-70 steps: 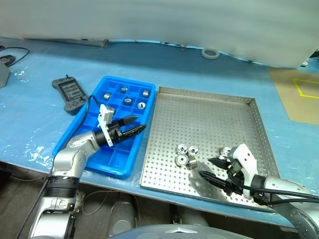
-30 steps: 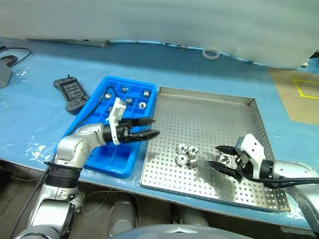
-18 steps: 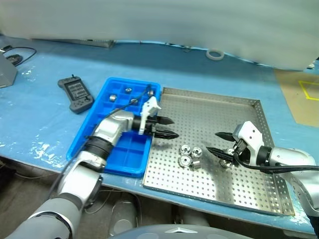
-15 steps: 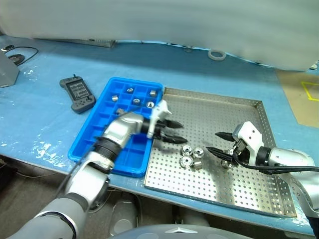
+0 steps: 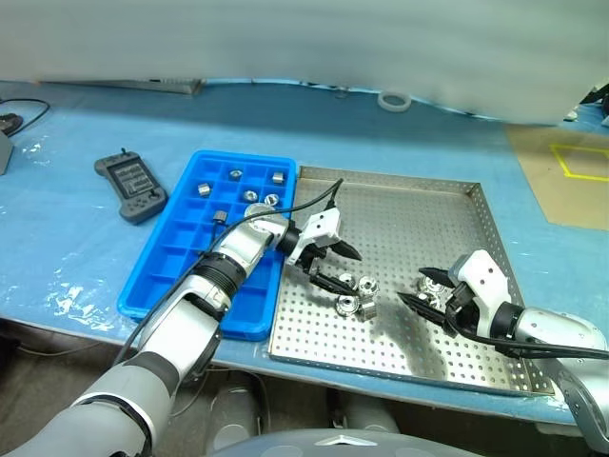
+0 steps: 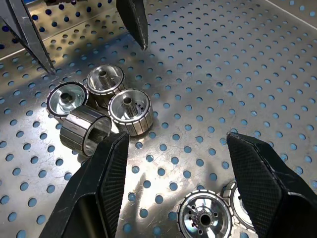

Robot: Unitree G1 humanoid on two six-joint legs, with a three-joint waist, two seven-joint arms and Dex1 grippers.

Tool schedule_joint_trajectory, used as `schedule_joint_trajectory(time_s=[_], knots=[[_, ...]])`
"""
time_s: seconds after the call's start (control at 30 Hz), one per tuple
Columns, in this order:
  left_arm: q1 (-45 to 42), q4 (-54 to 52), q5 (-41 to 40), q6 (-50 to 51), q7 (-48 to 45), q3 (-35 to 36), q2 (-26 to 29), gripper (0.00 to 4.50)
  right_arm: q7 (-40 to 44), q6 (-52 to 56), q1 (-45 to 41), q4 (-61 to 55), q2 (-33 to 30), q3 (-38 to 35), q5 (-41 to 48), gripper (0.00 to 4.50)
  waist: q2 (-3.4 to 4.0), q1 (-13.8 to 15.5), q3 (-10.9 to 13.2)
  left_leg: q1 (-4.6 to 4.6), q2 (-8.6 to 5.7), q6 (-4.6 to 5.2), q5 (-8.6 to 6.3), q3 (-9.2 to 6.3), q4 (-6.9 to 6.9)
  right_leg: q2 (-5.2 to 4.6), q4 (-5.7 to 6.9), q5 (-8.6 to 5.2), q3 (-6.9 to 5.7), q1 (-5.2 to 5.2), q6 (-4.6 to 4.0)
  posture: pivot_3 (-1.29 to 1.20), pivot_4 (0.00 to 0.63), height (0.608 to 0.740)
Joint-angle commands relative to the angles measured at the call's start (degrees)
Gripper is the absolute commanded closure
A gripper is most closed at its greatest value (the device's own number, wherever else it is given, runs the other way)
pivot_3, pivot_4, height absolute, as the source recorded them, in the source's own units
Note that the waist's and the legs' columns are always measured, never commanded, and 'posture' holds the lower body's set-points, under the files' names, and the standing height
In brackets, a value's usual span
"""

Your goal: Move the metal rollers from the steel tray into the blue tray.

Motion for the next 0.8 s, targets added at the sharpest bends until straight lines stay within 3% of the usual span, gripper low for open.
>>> schedule_joint_trajectory(time_s=[0.03, 0.37, 0.6, 0.8], knots=[[-1.6, 0.6, 1.8, -4.2, -1.6, -0.5, -0.1, 0.47, -0.8, 0.0, 0.4, -2.4, 0.1, -1.4, 0.1, 1.25, 0.0, -0.1, 0.0, -0.03, 0.0, 0.15, 0.06, 0.0, 0.0, 0.0, 0.0, 0.0, -0.02, 0.0, 0.0, -0.36, 0.15, 0.74], [-2.4, 3.4, 3.0, -9.5, -9.7, -0.7, 0.4, 0.47, -2.0, 0.8, 1.8, -3.1, 0.0, -1.4, -0.2, 1.25, 0.0, -0.2, 0.0, 0.05, 0.01, -0.03, -0.05, 0.01, -0.01, -0.01, -0.05, 0.0, -0.02, 0.06, 0.0, -0.37, 0.15, 0.74], [-2.9, 7.9, 5.0, -10.0, -8.5, -0.8, -1.2, 0.47, -2.1, 1.1, 2.6, -3.2, -1.1, -2.3, -0.9, 1.25, 0.0, -0.3, 0.0, 0.01, 0.0, -0.03, -0.05, 0.01, -0.03, -0.01, -0.07, 0.0, -0.01, 0.04, 0.0, -0.39, 0.15, 0.74], [-2.9, 12.1, 5.1, -5.8, -5.5, 0.7, -5.7, 0.47, -2.4, 1.1, 3.3, -3.5, -1.0, -2.2, -1.5, 1.25, 0.0, -0.3, 0.0, 0.02, 0.0, -0.02, -0.06, 0.01, -0.03, -0.03, -0.12, 0.0, -0.01, 0.07, 0.0, -0.39, 0.15, 0.74]])
